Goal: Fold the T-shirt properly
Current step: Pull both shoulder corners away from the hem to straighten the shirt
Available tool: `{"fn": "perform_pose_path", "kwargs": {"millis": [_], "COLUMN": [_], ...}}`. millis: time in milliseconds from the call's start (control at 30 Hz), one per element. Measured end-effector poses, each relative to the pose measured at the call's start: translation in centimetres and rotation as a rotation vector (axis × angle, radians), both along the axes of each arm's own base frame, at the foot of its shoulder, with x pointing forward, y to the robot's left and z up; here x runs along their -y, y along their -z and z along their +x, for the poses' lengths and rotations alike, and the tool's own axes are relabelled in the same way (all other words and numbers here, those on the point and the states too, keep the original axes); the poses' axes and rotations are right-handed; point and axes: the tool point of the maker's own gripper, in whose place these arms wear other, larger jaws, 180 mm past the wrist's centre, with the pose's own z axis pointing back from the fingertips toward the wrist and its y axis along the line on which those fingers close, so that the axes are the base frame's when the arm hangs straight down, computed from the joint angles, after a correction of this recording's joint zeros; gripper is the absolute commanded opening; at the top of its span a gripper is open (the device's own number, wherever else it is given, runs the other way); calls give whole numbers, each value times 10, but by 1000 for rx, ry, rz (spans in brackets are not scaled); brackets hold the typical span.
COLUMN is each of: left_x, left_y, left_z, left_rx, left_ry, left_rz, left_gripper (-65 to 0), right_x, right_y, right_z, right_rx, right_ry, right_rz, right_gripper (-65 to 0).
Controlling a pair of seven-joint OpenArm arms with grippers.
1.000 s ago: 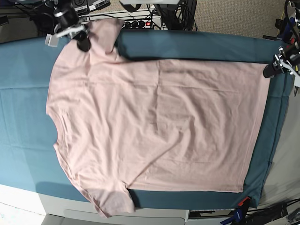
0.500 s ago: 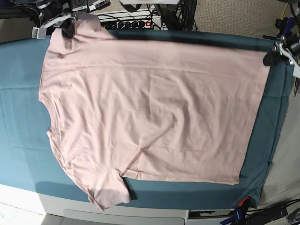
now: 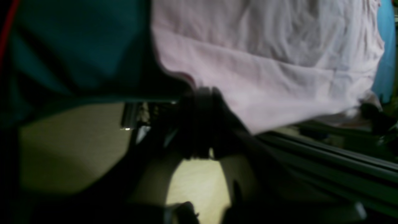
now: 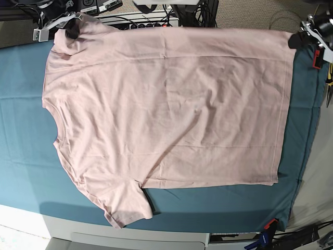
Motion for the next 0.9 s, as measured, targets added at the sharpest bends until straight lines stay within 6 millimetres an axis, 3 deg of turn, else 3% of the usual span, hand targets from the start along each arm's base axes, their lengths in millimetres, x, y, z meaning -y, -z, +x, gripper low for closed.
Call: {"fn": "perform_pose_path", "kwargs": {"millis": [300, 733, 900], "left_x": [1, 1, 8], "left_y": [2, 1, -4], "left_z": [-3, -3, -4], "left_rx": [-9, -8, 12], "left_ry": [0, 1, 39], "left_rz": [-2, -2, 1], "left_gripper": [-650, -650, -650], "right_x": [-1, -6, -2], "right_y": [5, 4, -5], "right_z": [-30, -43, -40], "right_rx": [-77, -103, -67], "right_ry": [5, 2, 28], "right_rz": [15, 42, 70], "right_gripper": [-650, -650, -650]}}
